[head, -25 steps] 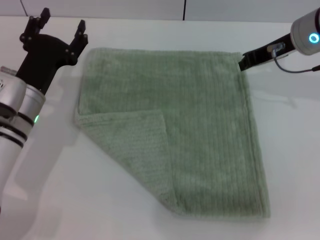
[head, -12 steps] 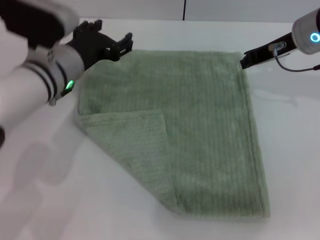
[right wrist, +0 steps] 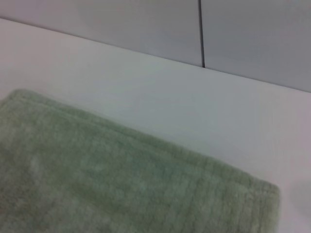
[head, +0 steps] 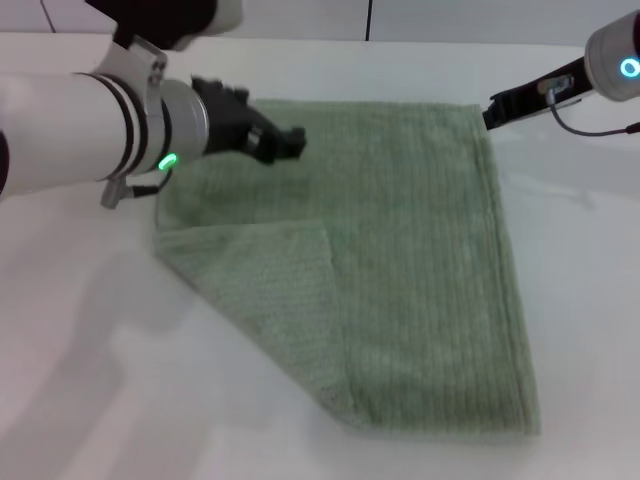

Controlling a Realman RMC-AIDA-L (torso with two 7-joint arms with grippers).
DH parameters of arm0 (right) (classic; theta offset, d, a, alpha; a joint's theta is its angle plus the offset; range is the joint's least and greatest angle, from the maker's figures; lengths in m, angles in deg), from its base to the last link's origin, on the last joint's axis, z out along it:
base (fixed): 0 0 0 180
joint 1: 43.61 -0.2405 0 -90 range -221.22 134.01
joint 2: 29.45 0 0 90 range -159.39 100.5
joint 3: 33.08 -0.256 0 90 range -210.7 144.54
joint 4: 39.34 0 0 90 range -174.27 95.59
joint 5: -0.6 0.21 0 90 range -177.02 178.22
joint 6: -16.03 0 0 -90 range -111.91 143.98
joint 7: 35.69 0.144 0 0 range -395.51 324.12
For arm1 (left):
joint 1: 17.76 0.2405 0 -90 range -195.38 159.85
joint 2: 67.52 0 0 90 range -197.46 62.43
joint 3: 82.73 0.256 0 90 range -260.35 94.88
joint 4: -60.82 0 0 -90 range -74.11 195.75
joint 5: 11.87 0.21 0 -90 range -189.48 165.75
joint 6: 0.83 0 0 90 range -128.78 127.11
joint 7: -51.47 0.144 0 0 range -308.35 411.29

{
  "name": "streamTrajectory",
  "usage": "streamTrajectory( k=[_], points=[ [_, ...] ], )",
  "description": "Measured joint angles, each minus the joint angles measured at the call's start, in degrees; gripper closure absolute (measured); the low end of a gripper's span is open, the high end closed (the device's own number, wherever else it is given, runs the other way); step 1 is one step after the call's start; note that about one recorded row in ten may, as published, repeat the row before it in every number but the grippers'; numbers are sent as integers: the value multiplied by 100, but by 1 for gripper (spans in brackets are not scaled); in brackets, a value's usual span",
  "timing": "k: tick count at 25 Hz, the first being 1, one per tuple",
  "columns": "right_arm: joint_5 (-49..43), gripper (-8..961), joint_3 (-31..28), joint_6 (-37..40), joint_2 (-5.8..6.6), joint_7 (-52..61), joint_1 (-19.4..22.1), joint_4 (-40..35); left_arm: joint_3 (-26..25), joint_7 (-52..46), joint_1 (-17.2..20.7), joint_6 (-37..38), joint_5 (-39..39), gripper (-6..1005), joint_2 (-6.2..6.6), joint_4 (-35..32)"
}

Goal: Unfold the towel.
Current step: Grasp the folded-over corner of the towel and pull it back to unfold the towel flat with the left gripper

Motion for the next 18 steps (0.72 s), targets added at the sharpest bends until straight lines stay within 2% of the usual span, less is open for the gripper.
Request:
streamTrajectory(
  k=[5, 11, 18],
  points=[
    [-178, 953, 37, 127, -41, 19, -135, -317, 171, -32, -129, -618, -3, 244, -14, 53],
    [-198, 953, 102, 414, -85, -10, -229, -621, 515, -47, -172, -685, 27, 245, -15, 39],
    [-167, 953, 328, 817, -156, -20, -303, -926, 605, -69, -363, -719, -1, 247, -24, -68]
  ],
)
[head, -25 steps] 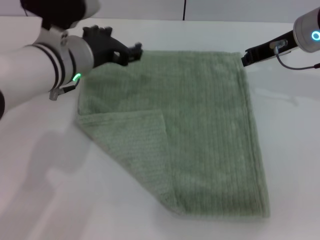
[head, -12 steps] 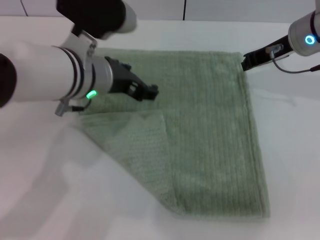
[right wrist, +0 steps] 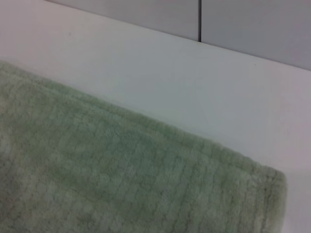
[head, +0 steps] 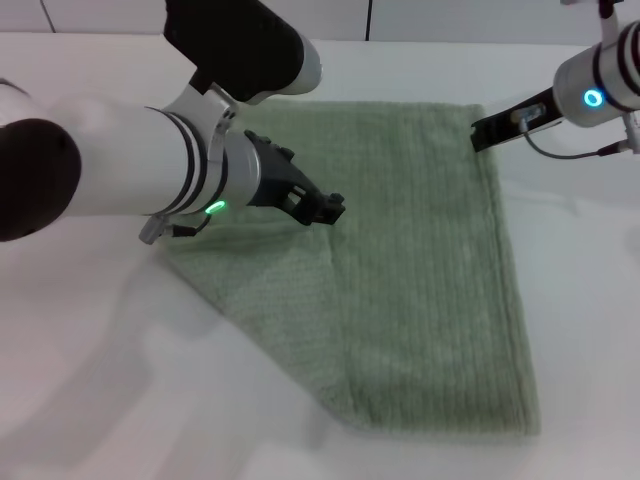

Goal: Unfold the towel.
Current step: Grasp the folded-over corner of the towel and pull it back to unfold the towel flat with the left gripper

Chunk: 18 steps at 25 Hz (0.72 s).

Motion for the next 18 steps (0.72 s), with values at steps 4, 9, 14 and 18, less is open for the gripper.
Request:
streamTrajectory(
  k=[4, 9, 14, 18],
  points=[
    [4, 953, 16, 74, -15, -12, -24, -28, 24, -24, -121, -24, -12, 248, -4, -181],
    [7, 953, 10, 79, -15, -15, -24, -26, 256, -242, -436, -164, -34, 250, -14, -603],
    [10, 954, 8, 127, -14, -17, -24, -26, 412, -307, -619, -123, -43, 251, -21, -955],
    [10, 954, 8, 134, -13, -17, -24, -29, 429, -314, -663, 11, -43, 252, -21, -1134]
  ],
)
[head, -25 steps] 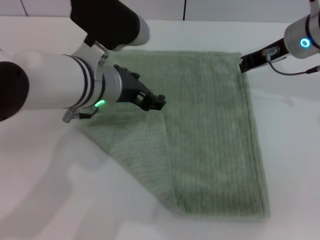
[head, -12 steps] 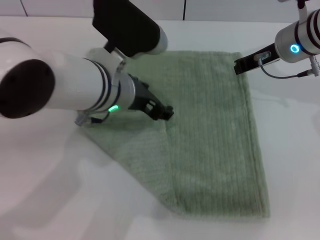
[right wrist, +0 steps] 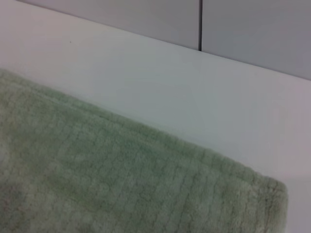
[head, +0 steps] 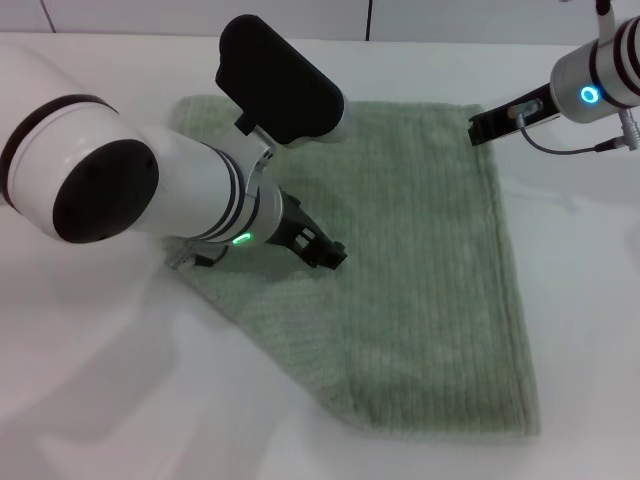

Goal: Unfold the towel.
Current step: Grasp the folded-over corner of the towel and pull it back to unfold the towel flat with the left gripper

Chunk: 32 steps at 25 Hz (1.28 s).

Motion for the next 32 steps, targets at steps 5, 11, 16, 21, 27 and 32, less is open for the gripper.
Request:
streamTrajectory(
  k=[5, 11, 16, 21, 27, 32],
  points=[
    [0, 954, 6, 4, 0, 0, 0, -6, 4, -2, -3, 150, 1, 254, 0, -93],
    [0, 953, 9, 9, -40, -49, 0, -13, 21, -9, -88, 181, 0, 255, -6, -244],
    [0, 953, 9, 10, -48, -53, 0, -16, 39, -13, -118, 172, -75, 256, -9, -297],
    [-2, 953, 10, 9, -51, -61, 0, -16, 41, -14, -175, 183, -143, 258, -9, -431],
    [-15, 954, 10, 8, -53, -61, 1, -16, 41, -38, -296, 166, -219, 259, -9, -553],
    [-12, 954, 10, 6, -54, -63, 11, -15, -43, -73, -500, -145, -300, 261, 5, -629]
  ],
)
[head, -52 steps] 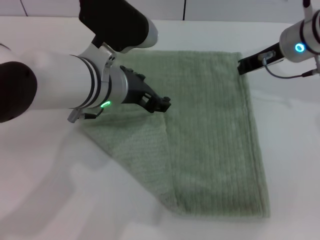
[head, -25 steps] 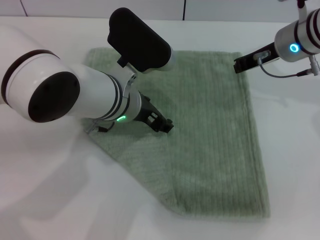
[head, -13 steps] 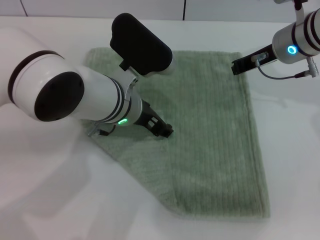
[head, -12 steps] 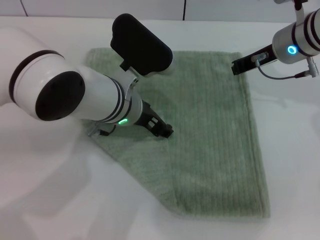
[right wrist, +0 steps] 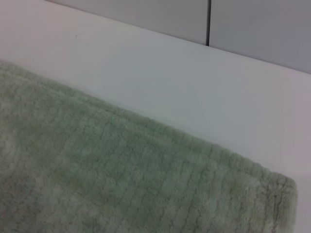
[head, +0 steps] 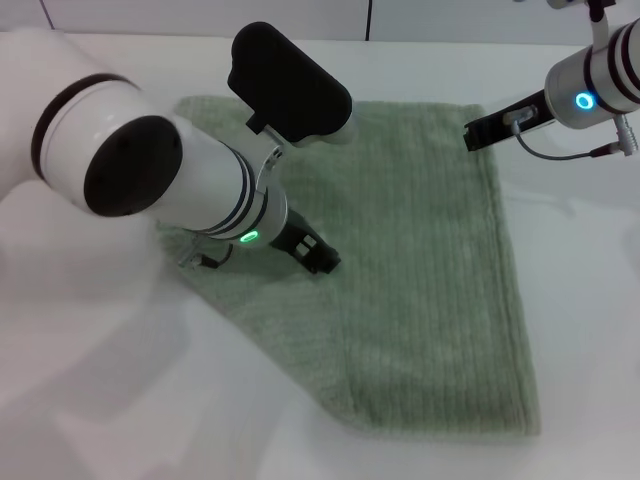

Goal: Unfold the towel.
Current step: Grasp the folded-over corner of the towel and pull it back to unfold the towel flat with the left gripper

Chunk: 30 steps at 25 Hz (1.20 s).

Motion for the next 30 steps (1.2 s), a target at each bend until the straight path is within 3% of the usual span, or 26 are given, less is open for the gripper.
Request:
streamTrajectory(
  k=[1, 11, 18, 23, 26, 30],
  points=[
    [3, 954, 0, 2, -1, -2, 2, 0, -1, -2, -22, -40, -2, 261, -2, -14],
    [11, 953, 0, 75, -59, -7, 7, 0, -42, -33, -49, -314, 38, 655, -4, 259],
    [14, 953, 68, 104, -135, -16, 4, 0, -135, -73, -49, -618, 73, 854, 15, 590],
    [0, 953, 91, 158, -217, -64, 0, -20, -135, -73, -49, -618, 73, 951, 15, 590],
    [12, 953, 95, 169, -236, -104, -4, -61, -127, -412, 94, -1272, 662, 969, 14, 1549],
    [14, 954, 97, 220, -251, -124, -10, -145, -97, -468, 160, -1527, 837, 967, 11, 1944]
  ],
)
